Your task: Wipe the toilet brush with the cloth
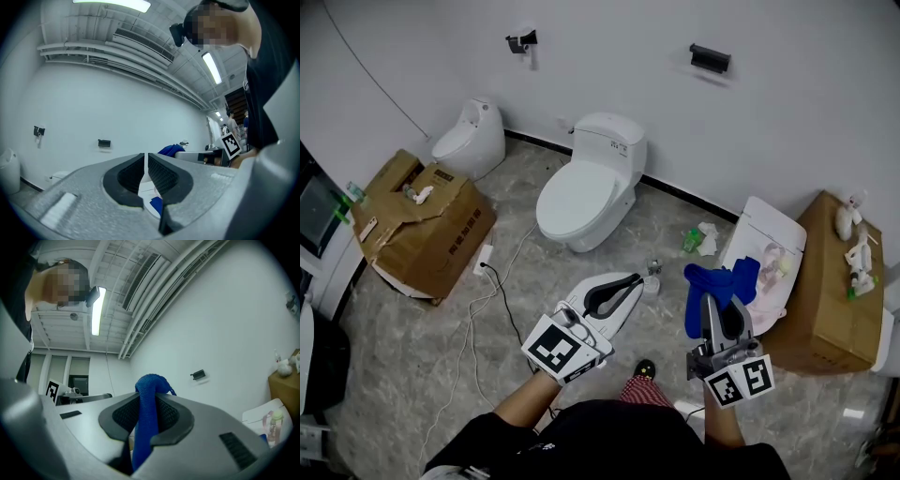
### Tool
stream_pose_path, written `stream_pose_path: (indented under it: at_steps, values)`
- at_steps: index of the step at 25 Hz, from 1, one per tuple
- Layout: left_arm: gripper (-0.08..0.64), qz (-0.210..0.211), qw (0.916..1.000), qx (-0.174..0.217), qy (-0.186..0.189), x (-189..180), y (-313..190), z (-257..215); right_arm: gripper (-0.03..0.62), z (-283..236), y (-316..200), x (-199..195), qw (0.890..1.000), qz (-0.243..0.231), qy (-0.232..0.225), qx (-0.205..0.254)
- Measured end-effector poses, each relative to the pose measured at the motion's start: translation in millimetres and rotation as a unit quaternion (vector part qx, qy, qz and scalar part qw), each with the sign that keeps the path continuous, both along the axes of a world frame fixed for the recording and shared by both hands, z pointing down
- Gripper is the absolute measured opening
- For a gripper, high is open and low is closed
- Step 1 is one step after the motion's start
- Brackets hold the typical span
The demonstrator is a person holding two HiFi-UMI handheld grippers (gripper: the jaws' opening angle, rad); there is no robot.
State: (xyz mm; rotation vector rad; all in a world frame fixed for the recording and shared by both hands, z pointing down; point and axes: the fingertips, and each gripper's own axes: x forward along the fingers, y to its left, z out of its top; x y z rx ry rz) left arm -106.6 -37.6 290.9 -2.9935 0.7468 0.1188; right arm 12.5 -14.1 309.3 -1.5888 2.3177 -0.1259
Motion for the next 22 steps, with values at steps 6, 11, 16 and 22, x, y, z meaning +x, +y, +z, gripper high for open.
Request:
stream_pose_path:
  at_steps: [6,11,16,22]
  values:
    - [0.008,-0.004,1.0,0.0,-0.005,11.1,-17.0,-0.8,0.066,-0.5,-19.5,10.3,1.0,-0.008,-0.004,0.0]
    - [0.015,-0.006,0.9999,-0.005,-0.011,25.4,-35.1,4.1,0.066,0.2,-35.6,24.5,1.0,-0.008,-0.003,0.0]
    - [0.029,-0.003,0.9998,-0.012,-0.016,42.4,-50.5,7.5,0.066,1.1,-51.6,40.3,1.0,-0.007,-0.004,-0.003]
    - [0.038,0.002,0.9998,-0.013,-0.013,67.7,-64.1,8.5,0.066,3.4,-66.8,60.5,1.0,-0.012,-0.003,-0.003]
